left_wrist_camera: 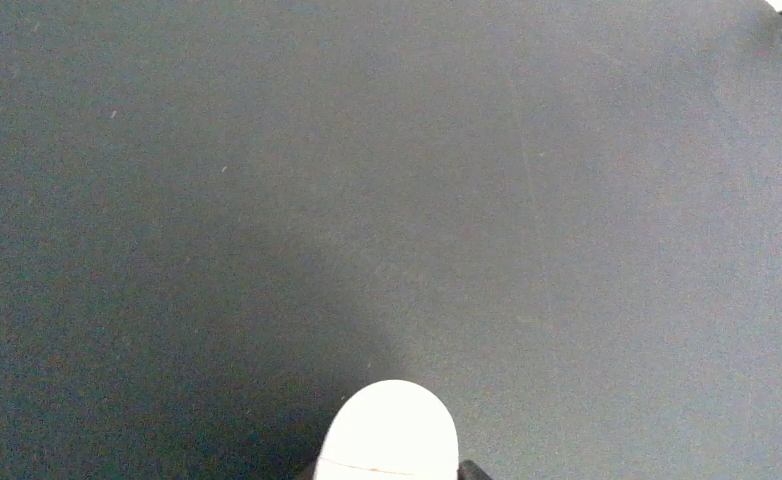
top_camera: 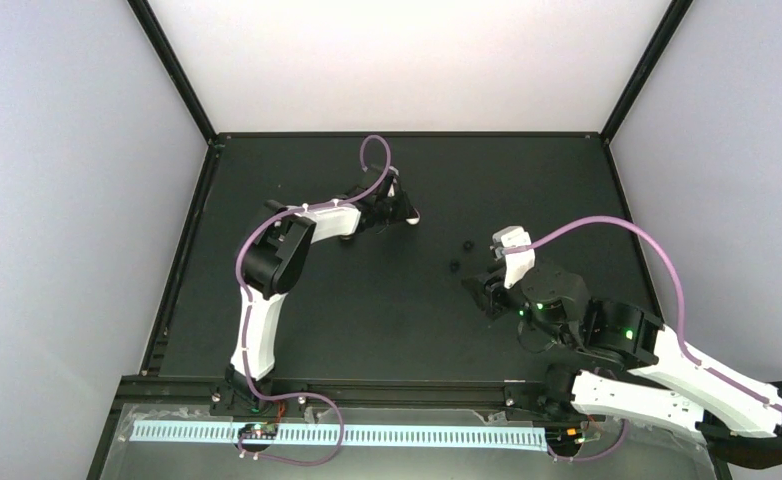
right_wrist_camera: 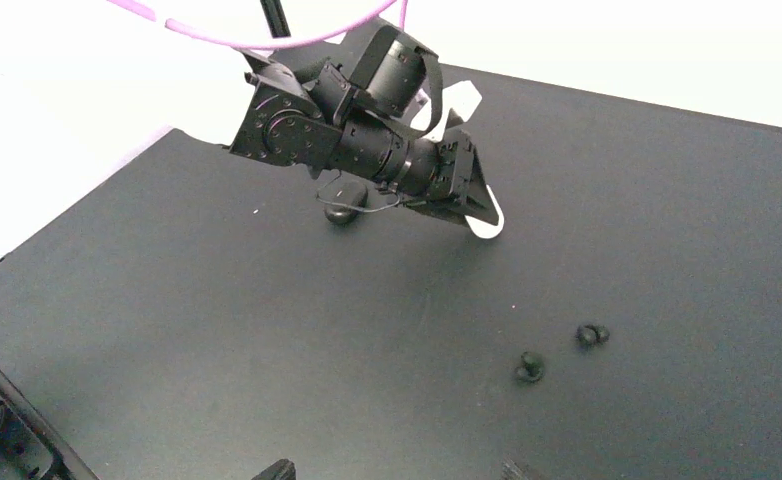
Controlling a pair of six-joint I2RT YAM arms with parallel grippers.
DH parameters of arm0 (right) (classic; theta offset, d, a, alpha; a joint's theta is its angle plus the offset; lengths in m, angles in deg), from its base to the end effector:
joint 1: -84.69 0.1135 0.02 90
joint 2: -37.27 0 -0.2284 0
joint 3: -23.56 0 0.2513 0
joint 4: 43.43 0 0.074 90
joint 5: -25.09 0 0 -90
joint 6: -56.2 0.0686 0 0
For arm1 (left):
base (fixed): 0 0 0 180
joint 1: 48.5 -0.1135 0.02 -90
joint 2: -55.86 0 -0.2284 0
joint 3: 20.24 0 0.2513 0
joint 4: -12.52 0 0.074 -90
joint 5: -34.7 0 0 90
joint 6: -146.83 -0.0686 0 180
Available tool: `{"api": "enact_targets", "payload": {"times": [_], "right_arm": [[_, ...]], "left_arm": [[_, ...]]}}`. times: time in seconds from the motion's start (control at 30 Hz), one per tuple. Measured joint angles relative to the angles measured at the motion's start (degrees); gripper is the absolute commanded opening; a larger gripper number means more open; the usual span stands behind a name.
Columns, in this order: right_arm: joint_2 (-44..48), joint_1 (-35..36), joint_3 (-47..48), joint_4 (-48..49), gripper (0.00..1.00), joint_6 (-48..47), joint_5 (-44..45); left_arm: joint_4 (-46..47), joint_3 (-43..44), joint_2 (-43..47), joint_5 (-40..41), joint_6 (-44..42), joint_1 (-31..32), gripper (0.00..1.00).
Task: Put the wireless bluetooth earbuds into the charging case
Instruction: Place the charging case at the center of the board.
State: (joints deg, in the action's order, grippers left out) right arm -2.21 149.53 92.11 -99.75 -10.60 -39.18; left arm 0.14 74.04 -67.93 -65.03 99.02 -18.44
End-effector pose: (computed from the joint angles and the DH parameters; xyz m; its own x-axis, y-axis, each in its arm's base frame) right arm 0.1052 0.1540 0.3186 -0.4355 -0.0924 -0.8954 -0.5219 0.8364 0.1675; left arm 0.4020 -0.2460 0.0850 -0.8329 -0.2828 -0.4758 0.0584 0.8100 -0.5836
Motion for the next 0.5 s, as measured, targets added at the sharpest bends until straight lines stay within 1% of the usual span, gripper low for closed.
{"api": "enact_targets", "payload": {"times": [0.2, 0.27, 0.4, 0.43, 0.5], "right_arm": [[0.57, 0.00, 0.52, -0.42, 0.53, -0.17, 1.01], [0.59, 0.00, 0.52, -0.39, 0.54, -0.22, 1.16], [0.57, 0.00, 0.52, -0.35, 0.54, -0.48, 1.20], [0.55, 0.00, 0.52, -0.33, 0.54, -0.63, 1.20], [0.55, 0.00, 0.52, -0.31, 0.54, -0.92, 1.20]], "left_arm": [[-0.48, -0.70, 0.74, 0.50, -0.72, 0.02, 0.60], [-0.72, -2.36, 2.29, 1.01, -1.42, 0.00, 0.74], [-2.10, -6.82, 7.28, 2.47, -3.04, -0.07, 0.96], [-2.51, -7.91, 8.76, 2.89, -3.54, -0.13, 0.98], [-3.39, -10.27, 12.50, 3.69, -4.26, -0.28, 0.99]]}}
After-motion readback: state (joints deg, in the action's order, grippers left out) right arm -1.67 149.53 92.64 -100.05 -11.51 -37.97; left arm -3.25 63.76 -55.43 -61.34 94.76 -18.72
